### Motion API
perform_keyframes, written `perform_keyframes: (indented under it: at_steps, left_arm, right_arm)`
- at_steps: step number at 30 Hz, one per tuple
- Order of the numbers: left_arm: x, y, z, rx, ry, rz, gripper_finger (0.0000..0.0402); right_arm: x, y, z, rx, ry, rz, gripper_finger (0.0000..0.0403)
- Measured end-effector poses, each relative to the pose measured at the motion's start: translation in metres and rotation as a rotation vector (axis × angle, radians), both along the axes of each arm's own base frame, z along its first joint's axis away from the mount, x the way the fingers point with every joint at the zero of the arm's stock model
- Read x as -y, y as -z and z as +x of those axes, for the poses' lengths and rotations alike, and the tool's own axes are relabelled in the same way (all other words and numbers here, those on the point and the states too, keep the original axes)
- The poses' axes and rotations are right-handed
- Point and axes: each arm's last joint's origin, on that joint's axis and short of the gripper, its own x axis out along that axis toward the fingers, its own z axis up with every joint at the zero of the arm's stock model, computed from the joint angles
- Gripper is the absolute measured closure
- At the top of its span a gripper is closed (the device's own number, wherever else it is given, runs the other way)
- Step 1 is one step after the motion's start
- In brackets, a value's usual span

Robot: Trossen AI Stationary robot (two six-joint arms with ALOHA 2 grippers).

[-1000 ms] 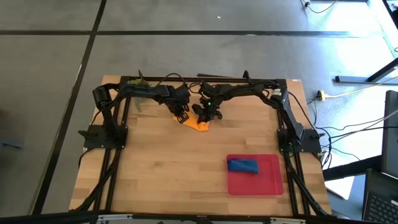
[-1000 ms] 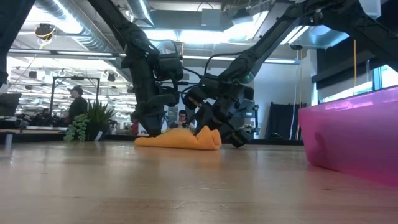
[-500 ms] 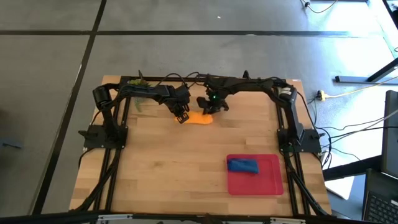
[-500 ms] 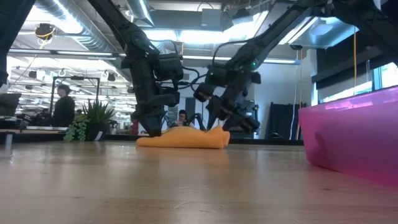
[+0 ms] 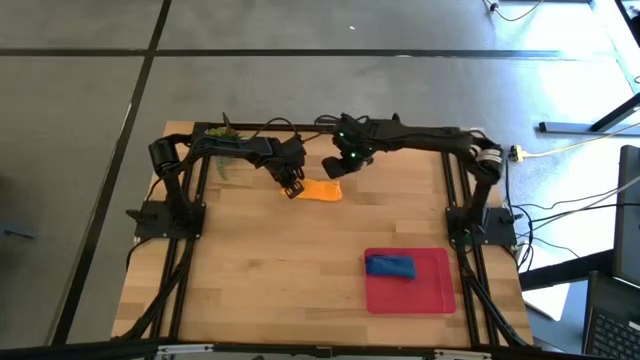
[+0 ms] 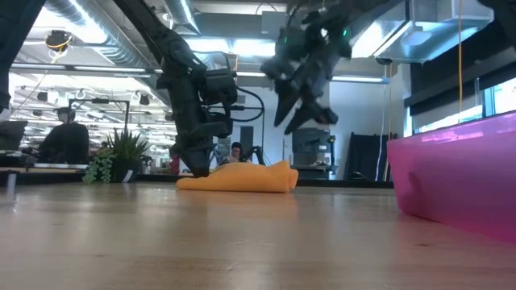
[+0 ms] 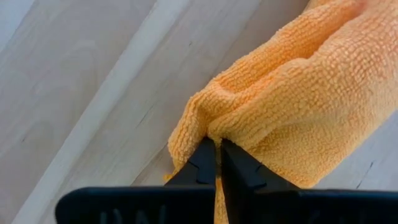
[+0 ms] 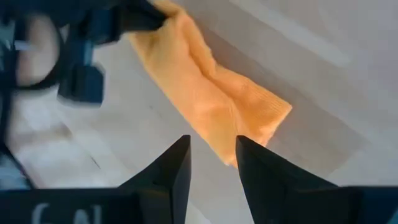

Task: Roll microfiber towels into tight, uniform cylinder then place into a basket
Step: Put the orange microfiber towel into the red bin

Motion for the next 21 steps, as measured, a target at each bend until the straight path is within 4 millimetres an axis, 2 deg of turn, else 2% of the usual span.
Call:
perform_keyframes:
  at_steps: [5, 9, 13, 21]
  left_arm:
    - [-0.001, -0.001, 0.002, 0.026, 0.000, 0.012, 0.0401]
    - [-0.001, -0.001, 0.003, 0.028, 0.001, 0.013, 0.0401]
    - [-0.001, -0.001, 0.003, 0.028, 0.001, 0.013, 0.0401]
    - [-0.002, -0.001, 0.004, 0.039, 0.000, 0.019, 0.0401]
  right_arm:
    - [-0.028, -0.024, -0.002, 0.010, -0.152, -0.197, 0.0274]
    - [-0.052, -0.028, 0.004, 0.012, -0.308, -0.357, 0.0274]
    - [-0.072, -0.027, 0.009, 0.024, -0.445, -0.414, 0.0274]
    - [-0.088, -0.029, 0.015, 0.079, -0.557, -0.482, 0.0274]
